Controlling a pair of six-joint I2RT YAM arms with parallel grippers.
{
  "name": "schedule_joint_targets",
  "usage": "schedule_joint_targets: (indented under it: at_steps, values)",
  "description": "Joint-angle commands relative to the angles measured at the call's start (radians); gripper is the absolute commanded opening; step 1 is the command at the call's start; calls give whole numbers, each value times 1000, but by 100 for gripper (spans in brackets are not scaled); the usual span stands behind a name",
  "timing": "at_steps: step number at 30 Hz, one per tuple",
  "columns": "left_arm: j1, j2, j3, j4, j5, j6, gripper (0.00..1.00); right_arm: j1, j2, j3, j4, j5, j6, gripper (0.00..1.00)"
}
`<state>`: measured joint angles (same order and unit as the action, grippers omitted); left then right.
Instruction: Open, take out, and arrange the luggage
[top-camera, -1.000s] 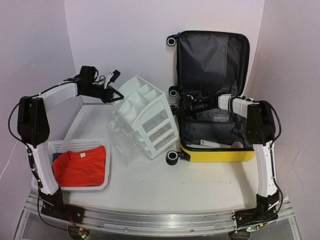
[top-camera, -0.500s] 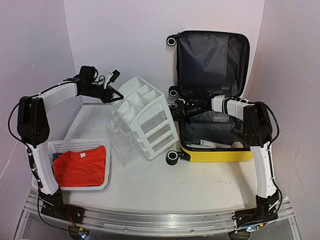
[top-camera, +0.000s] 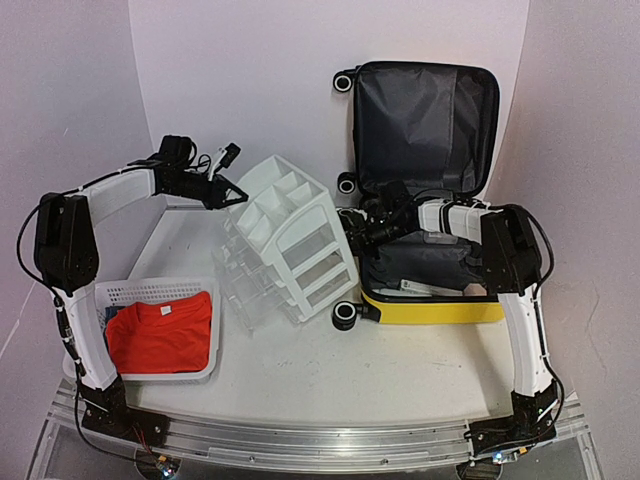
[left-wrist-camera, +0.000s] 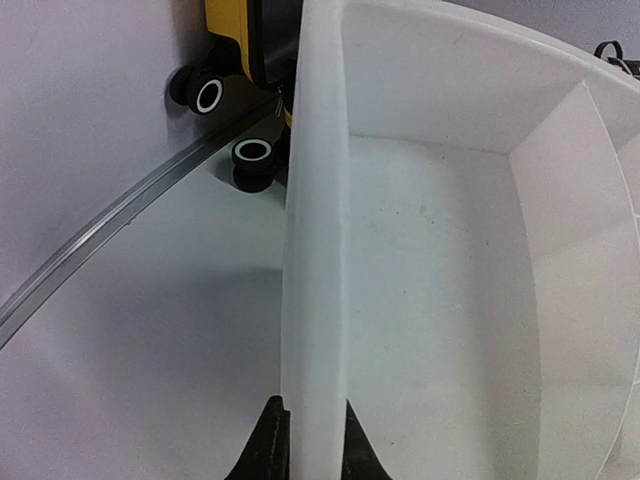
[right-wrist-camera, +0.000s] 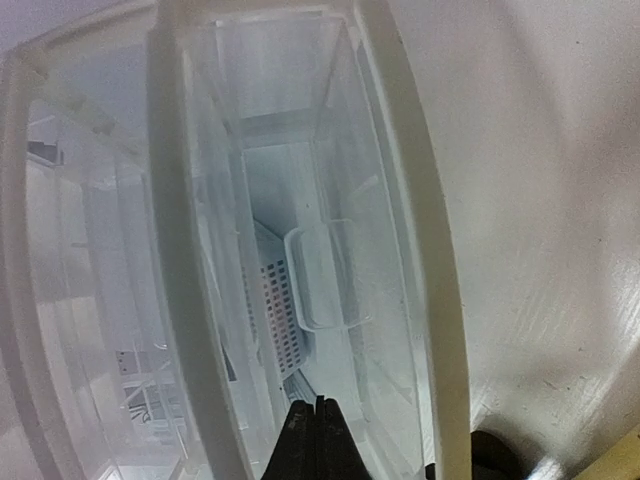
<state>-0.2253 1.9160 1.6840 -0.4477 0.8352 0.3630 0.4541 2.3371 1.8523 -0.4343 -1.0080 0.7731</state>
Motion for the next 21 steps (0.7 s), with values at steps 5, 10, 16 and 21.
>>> schedule_joint_targets:
  at_steps: [5,10,16,21]
  values:
    - [-7,-136,32,150,160,-83,0,-45,-125,-57,-20,26,-34,0]
    - [-7,-133,41,153,161,-94,0,-31,-112,-65,-33,-37,-57,0]
    - [-8,-136,46,155,164,-101,0,17,-95,-63,-38,-46,-80,0]
    - [-8,-144,38,155,161,-102,0,60,-56,-31,-40,-61,-71,0]
